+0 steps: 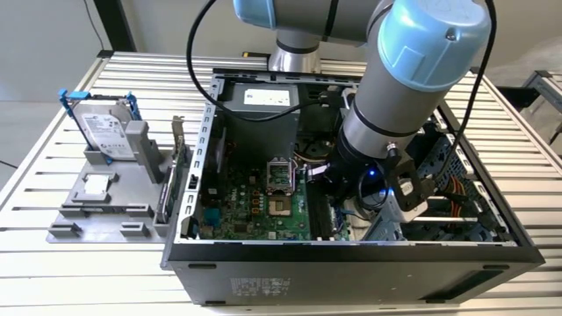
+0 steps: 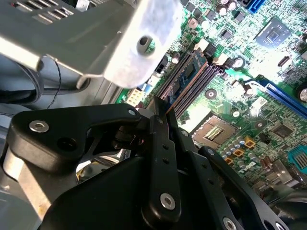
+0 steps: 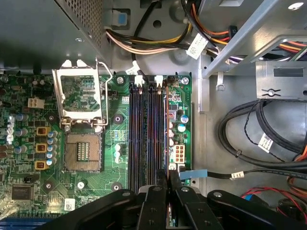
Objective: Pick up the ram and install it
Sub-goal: 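Insert the ram into the slot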
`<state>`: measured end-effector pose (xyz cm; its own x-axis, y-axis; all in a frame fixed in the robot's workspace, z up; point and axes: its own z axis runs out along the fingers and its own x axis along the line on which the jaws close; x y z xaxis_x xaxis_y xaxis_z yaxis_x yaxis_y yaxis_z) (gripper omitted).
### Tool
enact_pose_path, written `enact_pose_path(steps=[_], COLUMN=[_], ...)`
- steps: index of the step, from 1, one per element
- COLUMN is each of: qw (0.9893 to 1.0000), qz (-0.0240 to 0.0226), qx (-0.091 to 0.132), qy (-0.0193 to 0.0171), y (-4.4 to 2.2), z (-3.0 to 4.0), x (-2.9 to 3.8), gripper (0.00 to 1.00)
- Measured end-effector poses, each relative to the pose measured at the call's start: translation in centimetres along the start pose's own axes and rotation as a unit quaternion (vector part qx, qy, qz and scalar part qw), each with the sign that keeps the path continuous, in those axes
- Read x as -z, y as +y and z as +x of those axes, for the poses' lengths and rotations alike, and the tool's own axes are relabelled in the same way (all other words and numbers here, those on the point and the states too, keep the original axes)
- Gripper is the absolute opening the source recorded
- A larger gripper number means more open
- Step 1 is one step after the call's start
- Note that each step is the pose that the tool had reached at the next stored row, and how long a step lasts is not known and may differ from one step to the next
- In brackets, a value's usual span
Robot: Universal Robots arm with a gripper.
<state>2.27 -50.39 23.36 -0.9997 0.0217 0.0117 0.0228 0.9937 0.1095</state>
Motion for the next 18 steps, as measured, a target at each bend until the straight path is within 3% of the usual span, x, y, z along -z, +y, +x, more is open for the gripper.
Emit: enact_pose_path(steps=[18], qw=[1.0000], qz=[0.0000], qx=[0.000], qy=[0.0000], y=[0.45], z=[0.49], x=[-0.83], gripper=[0.00])
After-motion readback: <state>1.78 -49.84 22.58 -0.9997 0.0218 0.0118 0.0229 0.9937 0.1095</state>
